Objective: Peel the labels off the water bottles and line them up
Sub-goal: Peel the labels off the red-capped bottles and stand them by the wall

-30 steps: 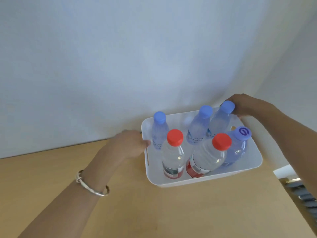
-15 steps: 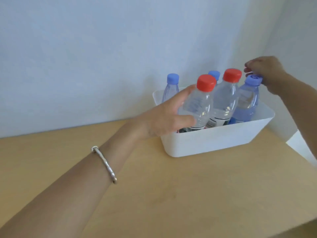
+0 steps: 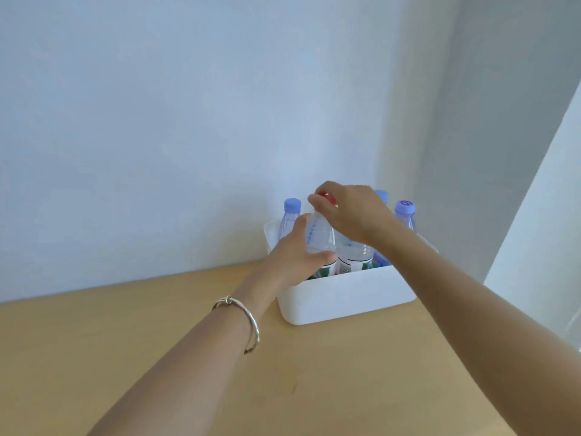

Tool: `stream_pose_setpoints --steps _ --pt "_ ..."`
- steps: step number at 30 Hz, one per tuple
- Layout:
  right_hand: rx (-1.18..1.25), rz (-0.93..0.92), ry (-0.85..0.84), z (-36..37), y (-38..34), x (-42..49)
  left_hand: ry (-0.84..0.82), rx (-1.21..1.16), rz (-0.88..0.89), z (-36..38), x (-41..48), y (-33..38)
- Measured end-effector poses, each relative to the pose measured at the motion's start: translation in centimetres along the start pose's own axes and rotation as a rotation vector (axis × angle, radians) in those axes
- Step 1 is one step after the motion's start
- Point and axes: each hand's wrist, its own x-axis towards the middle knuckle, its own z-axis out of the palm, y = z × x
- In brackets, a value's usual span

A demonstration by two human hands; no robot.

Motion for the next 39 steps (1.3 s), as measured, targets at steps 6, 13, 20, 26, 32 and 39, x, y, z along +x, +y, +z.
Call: stream_pose_setpoints --steps 6,13,20,26,32,39 --pt "-0.143 -0.092 0.247 2.0 1.3 -0.2 0.019 0.013 0.000 0.4 -0.1 0.0" --pt "-0.164 -0.121 0.313 2.5 1.9 -0.2 0.035 -0.016 0.043 0.7 -0.2 -0.5" --pt "-0.181 -0.072 0.167 2.3 1.5 -0.2 0.050 -0.126 0.044 0.6 0.4 -0.8" --pt "0.450 -0.148 0.454 1.8 -2.9 -1.3 0.312 -0.242 0.164 -4.7 -1.7 1.6" --pt "1.161 -0.102 0.051 4.5 -9.3 -1.6 0.643 -0.290 0.134 -11.9 -4.6 0.6" --pt "1.299 -0.168 -0.250 12.7 -12.8 -3.2 0.631 -0.279 -0.008 -13.0 -7.2 -6.7"
